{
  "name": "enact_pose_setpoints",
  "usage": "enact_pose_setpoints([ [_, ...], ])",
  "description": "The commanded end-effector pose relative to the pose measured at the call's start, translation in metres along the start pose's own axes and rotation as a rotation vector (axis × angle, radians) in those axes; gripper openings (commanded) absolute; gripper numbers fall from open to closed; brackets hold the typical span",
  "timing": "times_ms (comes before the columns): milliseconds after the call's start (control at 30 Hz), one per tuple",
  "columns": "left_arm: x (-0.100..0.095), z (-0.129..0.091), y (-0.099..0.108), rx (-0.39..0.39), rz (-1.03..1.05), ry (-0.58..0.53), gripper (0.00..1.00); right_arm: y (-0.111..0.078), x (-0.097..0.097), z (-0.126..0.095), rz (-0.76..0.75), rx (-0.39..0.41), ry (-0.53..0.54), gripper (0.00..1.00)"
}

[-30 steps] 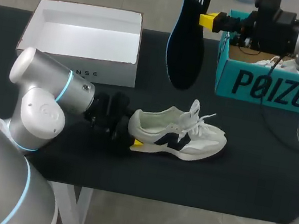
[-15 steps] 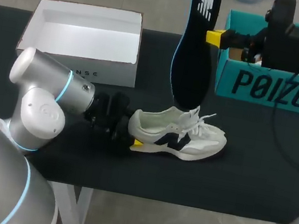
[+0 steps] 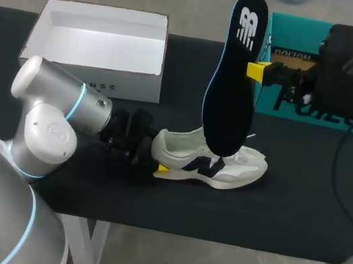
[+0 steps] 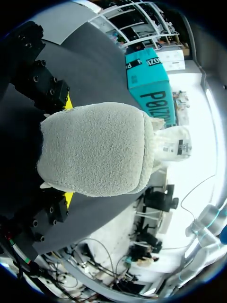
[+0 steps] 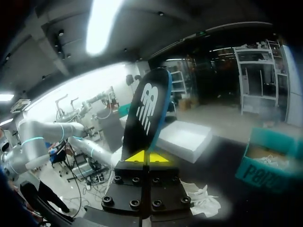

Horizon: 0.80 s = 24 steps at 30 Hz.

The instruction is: Take the shoe out of the shoebox, open the shoe tongue, remove and reinsert the insole, then place the shoe into the shoebox

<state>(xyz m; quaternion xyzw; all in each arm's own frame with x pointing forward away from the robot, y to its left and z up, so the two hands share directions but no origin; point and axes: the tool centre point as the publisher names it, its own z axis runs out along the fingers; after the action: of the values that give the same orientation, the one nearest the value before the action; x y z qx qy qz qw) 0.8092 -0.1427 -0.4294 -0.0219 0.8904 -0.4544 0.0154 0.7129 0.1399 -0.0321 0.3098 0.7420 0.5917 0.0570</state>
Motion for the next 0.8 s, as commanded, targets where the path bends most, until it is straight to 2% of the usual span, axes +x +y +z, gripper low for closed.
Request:
enact_pose_setpoints([
  [33, 0.001, 0.001, 0.001, -0.002, 0.0, -0.001, 0.0, -0.009, 0.008, -0.016, 0.004, -0.003, -0.018, 0.0],
  [300, 0.001, 0.001, 0.001, -0.002, 0.0, -0.001, 0.0, -0.013, 0.009, -0.019, -0.011, 0.006, -0.018, 0.0],
  [800, 0.001, 0.001, 0.001, -0.002, 0.0, -0.001, 0.0, -0.018, 0.021, -0.025, -0.016, 0.022, -0.027, 0.0],
])
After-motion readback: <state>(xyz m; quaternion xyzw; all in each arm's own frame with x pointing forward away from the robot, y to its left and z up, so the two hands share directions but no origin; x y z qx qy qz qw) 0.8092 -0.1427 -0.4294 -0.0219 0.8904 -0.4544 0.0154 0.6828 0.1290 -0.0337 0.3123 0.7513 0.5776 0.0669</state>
